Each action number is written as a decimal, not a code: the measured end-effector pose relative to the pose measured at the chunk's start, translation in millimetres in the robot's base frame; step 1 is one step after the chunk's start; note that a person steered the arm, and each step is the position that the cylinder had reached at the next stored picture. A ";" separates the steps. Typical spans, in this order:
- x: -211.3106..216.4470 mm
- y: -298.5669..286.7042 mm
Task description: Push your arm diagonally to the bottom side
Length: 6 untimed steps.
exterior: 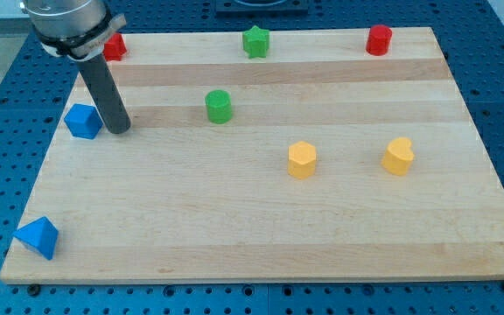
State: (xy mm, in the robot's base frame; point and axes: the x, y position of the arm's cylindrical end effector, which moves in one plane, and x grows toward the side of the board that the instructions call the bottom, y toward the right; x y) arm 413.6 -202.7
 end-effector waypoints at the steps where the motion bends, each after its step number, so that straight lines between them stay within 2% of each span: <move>1: 18.5 16.7; 5: 124.7 138.3; 6: 132.8 184.2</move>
